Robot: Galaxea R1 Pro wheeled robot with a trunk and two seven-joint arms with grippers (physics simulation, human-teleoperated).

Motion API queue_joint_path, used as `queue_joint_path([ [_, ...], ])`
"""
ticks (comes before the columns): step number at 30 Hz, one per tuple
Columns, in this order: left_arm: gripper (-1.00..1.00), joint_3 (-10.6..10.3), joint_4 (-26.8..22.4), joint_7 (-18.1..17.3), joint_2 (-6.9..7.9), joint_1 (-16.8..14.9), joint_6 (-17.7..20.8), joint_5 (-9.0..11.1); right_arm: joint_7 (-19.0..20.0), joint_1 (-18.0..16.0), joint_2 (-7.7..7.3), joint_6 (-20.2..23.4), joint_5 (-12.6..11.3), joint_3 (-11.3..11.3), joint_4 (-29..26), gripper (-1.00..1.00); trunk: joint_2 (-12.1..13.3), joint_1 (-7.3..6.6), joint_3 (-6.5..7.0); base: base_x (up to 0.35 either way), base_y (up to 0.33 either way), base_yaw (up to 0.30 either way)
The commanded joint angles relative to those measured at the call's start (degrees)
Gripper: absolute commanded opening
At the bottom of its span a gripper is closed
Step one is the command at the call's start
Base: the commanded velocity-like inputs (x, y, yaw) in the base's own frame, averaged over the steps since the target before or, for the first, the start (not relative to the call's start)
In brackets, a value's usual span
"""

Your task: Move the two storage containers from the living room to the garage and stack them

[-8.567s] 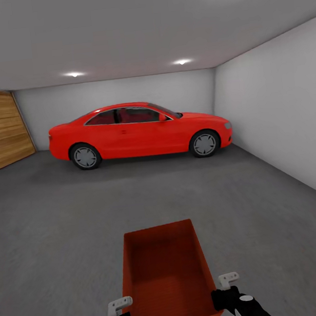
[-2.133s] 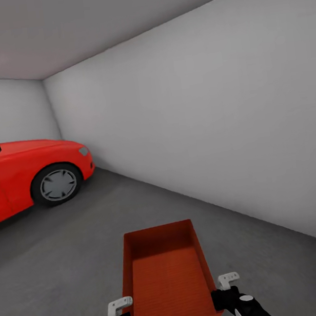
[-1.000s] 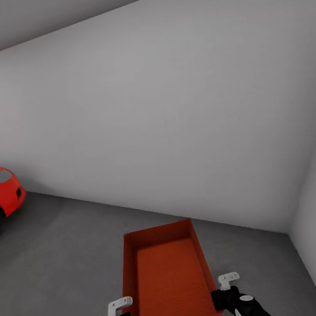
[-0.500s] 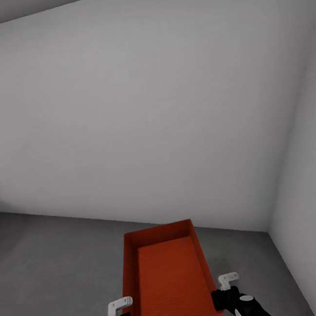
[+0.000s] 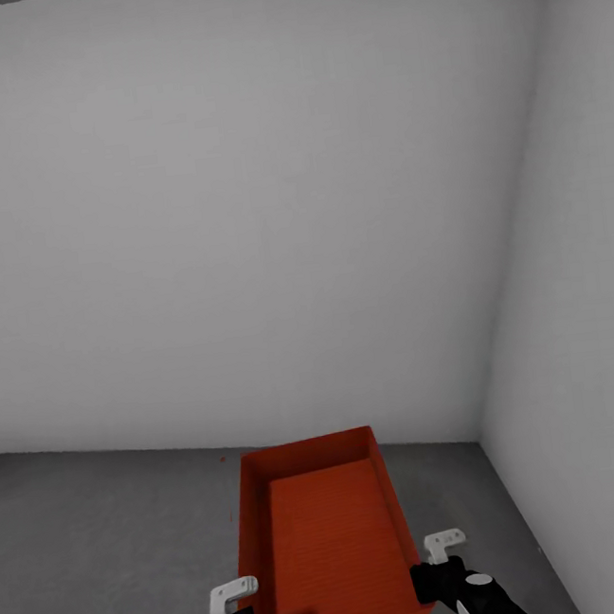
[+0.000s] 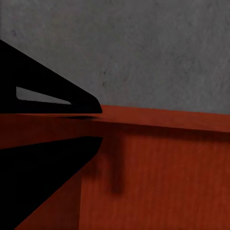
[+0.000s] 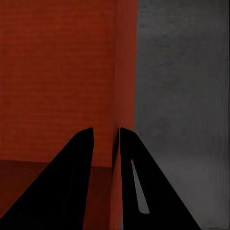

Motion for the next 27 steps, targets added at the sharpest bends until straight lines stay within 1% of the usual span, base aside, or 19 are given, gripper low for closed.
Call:
queue_joint_path([
  [1,-1.0,0.02,-0.24,1.63,1.08,0.05,-4.3,-2.67,2.07,-0.1,-0.02,0.35,-2.74,-0.2,0.02,-1.0,-0.08,0.01,-0.1,0.0,0.0,-0.28],
  [12,-1.0,0.02,-0.26,1.66,1.08,0.05,-4.3,-2.67,2.07,-0.11,-0.02,0.35,-2.74,-0.2,0.02,-1.0,-0.08,0.01,-0.1,0.006,0.0,-0.28],
  [17,-1.0,0.05,-0.24,1.7,1.1,0.05,-4.3,-2.67,2.07,-0.1,-0.03,0.35,-2.74,-0.19,0.02,-1.0,-0.08,0.01,-0.1,0.231,0.0,-0.252],
  [23,-1.0,0.11,-0.24,1.71,1.11,0.05,-4.3,-2.69,2.07,-0.1,-0.02,0.35,-2.68,-0.13,0.02,-1.0,-0.08,0.01,-0.1,0.318,0.0,-0.038],
  [27,-1.0,0.11,-0.24,1.71,1.09,0.05,-4.3,-2.73,2.05,-0.1,-0.02,0.35,-2.66,-0.04,0.02,-1.0,-0.08,0.01,-0.1,0.325,0.0,0.217],
])
